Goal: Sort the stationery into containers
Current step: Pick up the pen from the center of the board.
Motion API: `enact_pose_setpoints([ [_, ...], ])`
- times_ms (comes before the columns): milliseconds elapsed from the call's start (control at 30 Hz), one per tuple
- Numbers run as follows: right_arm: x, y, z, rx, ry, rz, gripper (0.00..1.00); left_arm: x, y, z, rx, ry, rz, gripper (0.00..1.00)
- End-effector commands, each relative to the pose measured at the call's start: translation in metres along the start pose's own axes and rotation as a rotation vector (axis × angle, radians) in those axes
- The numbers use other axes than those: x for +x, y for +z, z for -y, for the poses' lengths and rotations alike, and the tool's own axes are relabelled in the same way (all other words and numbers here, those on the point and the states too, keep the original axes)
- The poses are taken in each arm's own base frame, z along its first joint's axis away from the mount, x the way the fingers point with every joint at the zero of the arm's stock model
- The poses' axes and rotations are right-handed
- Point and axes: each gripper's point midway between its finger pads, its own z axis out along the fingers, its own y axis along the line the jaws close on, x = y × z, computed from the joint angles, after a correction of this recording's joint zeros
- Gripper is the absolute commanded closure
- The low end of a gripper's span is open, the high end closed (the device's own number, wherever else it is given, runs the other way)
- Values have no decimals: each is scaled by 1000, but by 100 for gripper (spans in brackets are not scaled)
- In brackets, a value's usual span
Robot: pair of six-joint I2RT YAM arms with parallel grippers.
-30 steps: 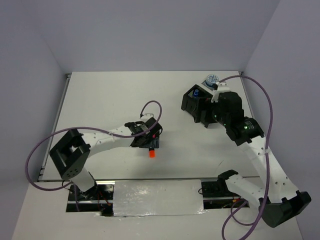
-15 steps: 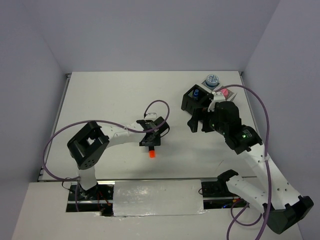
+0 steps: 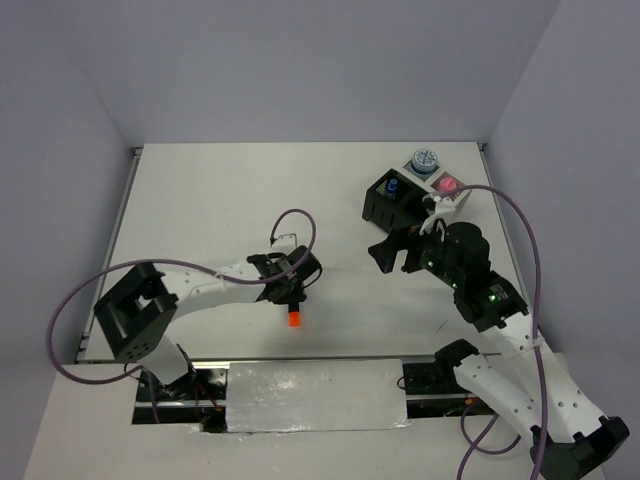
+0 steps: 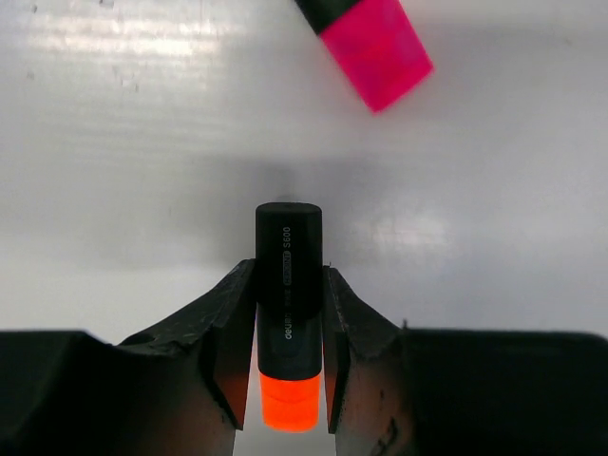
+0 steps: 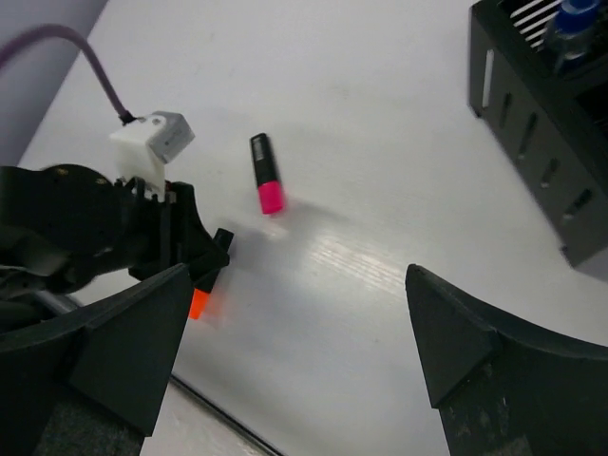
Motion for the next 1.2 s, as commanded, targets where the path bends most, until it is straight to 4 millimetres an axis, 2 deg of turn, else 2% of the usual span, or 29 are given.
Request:
enact_pose_setpoints([
  [0,-2,10,-20,-138,62,116,0,-25,-53,23,143,-120,94,100],
  [33,-2,12,-20,-152,95,156,0,-34,-61,23,151,-181,126,100],
  [67,2,13,-29,-241,138,235,0,-45,-78,25,195,-227,162,100],
  [167,11,13,-43,-384,188,342,0,-66,-103,33,268,-358,221,100],
  [333,29,15,-73,-505,133,365,4,-100,-152,61,462,-517,268,100],
  [400,30,12,-82,-536,116,379,4,-108,-162,65,498,-560,281,100],
  [500,32,5,-103,-605,81,396,8,-117,-170,66,519,-637,296,100],
  [633,29,4,-115,-631,65,421,12,-123,-176,67,521,-653,309,100],
  [867,40,35,-126,-523,73,352,21,-123,-176,67,531,-674,307,100],
  [967,39,36,-135,-534,66,366,26,-125,-179,70,538,-671,308,100],
  [1067,36,39,-142,-538,53,366,42,-125,-179,73,542,-662,300,100],
  [1100,32,40,-144,-535,53,373,54,-125,-180,74,545,-660,297,100],
  [1167,32,43,-146,-532,46,370,55,-123,-177,75,541,-652,290,100],
])
